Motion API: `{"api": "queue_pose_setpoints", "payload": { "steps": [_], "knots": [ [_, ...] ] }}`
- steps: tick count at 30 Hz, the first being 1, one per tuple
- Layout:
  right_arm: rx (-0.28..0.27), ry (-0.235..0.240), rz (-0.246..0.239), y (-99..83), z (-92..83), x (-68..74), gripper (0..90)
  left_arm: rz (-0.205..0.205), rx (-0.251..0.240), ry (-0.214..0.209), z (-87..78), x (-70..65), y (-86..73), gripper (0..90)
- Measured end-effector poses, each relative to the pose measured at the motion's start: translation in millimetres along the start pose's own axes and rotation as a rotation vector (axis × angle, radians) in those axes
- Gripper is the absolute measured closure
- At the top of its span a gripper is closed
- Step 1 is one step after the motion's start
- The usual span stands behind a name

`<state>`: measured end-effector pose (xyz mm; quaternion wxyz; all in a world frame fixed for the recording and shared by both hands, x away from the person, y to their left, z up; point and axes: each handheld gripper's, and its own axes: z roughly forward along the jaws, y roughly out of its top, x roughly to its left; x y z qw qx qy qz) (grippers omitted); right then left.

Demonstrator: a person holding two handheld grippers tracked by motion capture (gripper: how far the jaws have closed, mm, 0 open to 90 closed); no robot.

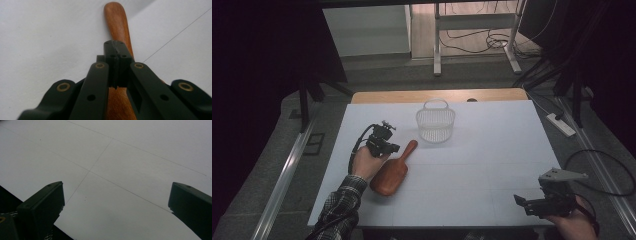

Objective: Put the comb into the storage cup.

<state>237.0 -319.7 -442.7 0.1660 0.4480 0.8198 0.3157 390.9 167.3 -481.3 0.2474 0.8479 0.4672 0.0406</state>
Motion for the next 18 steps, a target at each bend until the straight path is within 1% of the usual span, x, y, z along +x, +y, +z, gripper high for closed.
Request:
{"api": "queue_pose_setpoints", "payload": {
  "steps": [5,6,10,18],
  "knots": [
    [0.003,0.0,-0.002,0.1,0.3,0.4,0.4,-0.01,0.016,0.006,6.0,0.6,-1.6,89.0],
    [0.004,-0.001,-0.003,0.1,0.3,0.5,0.5,-0.014,0.032,0.007,9.2,1.5,-2.5,89.0],
    [0.005,-0.002,-0.005,0.1,0.6,0.6,0.5,-0.019,0.05,0.012,14.4,2.9,-4.5,89.0],
    [0.008,-0.004,-0.012,0.1,0.7,1.1,0.7,-0.023,0.066,0.007,18.8,1.4,-4.9,89.0]
  ]
}}
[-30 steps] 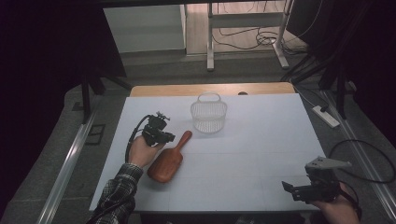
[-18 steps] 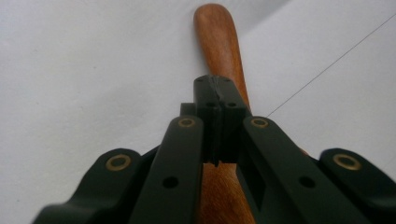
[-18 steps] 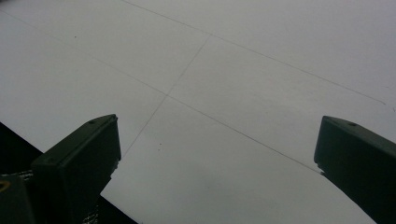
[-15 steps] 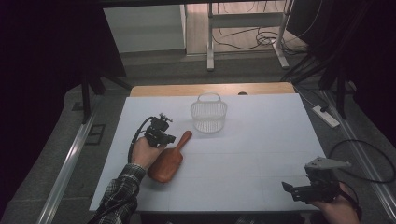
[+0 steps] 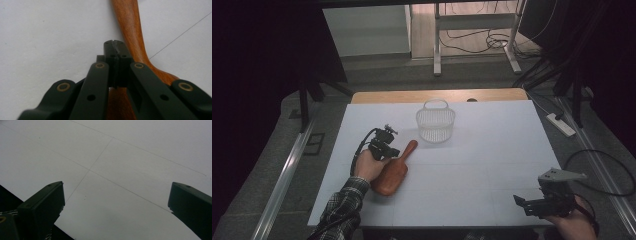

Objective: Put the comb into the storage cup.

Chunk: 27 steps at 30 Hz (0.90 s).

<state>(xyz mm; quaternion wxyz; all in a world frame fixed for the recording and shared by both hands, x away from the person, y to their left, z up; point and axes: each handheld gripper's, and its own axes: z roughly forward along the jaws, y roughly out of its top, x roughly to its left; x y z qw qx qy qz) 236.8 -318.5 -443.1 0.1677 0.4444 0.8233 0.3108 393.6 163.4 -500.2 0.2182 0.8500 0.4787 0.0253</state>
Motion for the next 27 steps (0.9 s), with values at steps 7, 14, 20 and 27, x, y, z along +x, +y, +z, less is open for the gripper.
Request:
{"api": "queue_pose_setpoints", "payload": {
  "steps": [7,14,20,27],
  "knots": [
    [0.001,-0.001,-0.002,0.1,0.1,0.2,0.7,-0.005,0.008,-0.031,3.6,-2.6,1.0,89.0],
    [0.002,-0.003,-0.004,0.1,0.3,0.6,0.8,0.012,0.011,-0.026,5.8,-10.8,4.0,89.1],
    [0.004,-0.003,-0.005,0.2,0.5,0.6,0.8,0.043,0.015,-0.031,7.1,-20.9,7.6,89.1],
    [0.003,-0.003,-0.005,0.0,0.4,0.6,0.8,0.083,0.03,-0.04,8.5,-32.5,10.1,89.1]
  ]
}}
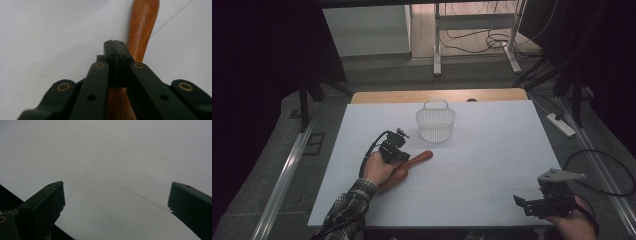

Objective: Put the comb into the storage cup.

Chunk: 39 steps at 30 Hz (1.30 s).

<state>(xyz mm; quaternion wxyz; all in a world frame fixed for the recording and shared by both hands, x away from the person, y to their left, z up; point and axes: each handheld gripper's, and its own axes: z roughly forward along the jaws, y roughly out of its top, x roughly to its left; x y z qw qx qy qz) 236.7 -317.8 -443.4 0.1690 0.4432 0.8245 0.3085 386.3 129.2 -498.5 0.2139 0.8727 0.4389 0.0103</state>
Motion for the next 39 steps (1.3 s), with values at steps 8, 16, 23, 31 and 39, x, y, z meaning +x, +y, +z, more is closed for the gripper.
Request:
{"api": "queue_pose_setpoints", "payload": {
  "steps": [8,16,23,31,39],
  "knots": [
    [-0.003,0.0,-0.001,-0.1,-0.3,0.1,0.8,0.009,0.002,-0.008,0.5,-9.8,-1.7,89.1],
    [-0.004,-0.001,-0.005,-0.1,-0.5,0.5,1.0,0.031,0.006,-0.013,0.4,-21.2,-4.5,89.1],
    [-0.005,-0.002,-0.007,-0.2,-0.7,0.7,1.0,0.039,0.0,-0.024,-2.3,-29.9,-9.5,89.1],
    [-0.005,-0.003,-0.009,-0.1,-0.6,1.0,1.2,0.05,0.005,-0.032,-3.2,-38.1,-15.1,89.1],
    [-0.005,-0.002,-0.01,-0.1,-0.6,1.1,1.3,0.054,0.014,-0.042,-2.7,-46.9,-21.7,89.1]
  ]
}}
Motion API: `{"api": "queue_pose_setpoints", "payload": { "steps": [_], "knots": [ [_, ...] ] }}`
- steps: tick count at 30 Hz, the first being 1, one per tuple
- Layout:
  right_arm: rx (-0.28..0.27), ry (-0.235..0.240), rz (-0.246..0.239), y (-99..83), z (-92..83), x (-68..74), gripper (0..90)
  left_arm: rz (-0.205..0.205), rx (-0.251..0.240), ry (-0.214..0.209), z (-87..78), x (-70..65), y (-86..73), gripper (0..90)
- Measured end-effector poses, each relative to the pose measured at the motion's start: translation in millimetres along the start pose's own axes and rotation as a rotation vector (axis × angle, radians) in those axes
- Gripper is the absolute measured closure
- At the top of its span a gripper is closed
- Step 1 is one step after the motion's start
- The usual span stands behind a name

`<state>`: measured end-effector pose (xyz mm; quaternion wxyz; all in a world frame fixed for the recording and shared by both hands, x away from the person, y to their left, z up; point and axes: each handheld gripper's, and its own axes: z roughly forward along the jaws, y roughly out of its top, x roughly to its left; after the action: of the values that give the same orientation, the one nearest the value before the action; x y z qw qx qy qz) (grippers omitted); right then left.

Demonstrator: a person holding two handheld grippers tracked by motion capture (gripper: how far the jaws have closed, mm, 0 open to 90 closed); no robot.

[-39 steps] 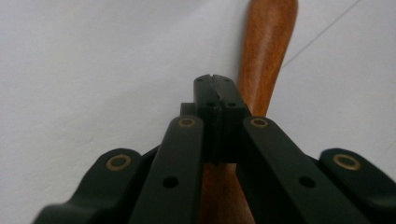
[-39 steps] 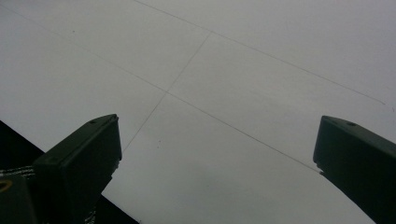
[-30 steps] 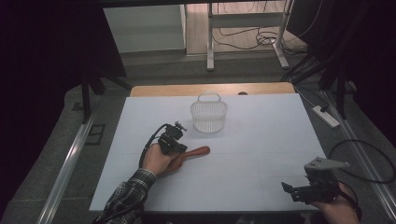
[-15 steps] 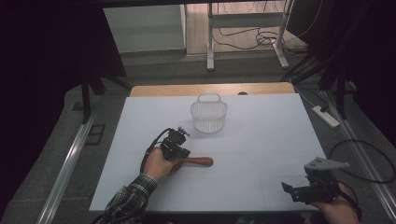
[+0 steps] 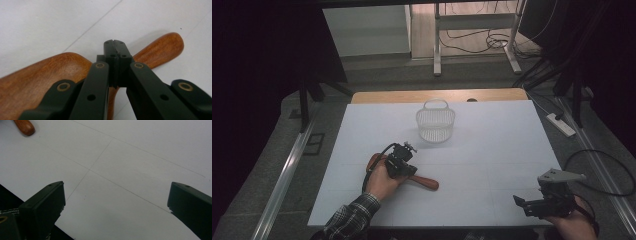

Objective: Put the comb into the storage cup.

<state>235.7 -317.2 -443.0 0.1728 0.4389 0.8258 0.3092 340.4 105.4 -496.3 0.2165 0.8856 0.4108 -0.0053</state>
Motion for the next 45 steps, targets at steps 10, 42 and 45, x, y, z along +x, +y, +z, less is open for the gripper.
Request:
{"api": "queue_pose_setpoints", "payload": {
  "steps": [10,42,45],
  "knots": [
    [-0.003,0.001,-0.001,-0.1,-0.3,-0.1,1.3,0.013,0.018,-0.019,-3.3,-7.6,-13.4,89.1],
    [0.003,-0.003,-0.009,0.5,0.4,1.4,1.4,-0.029,0.074,-0.019,-28.3,-0.6,-75.0,89.1],
    [0.003,-0.003,-0.009,0.5,0.5,1.3,1.5,-0.037,0.074,-0.012,-30.9,2.4,-80.1,89.0]
  ]
}}
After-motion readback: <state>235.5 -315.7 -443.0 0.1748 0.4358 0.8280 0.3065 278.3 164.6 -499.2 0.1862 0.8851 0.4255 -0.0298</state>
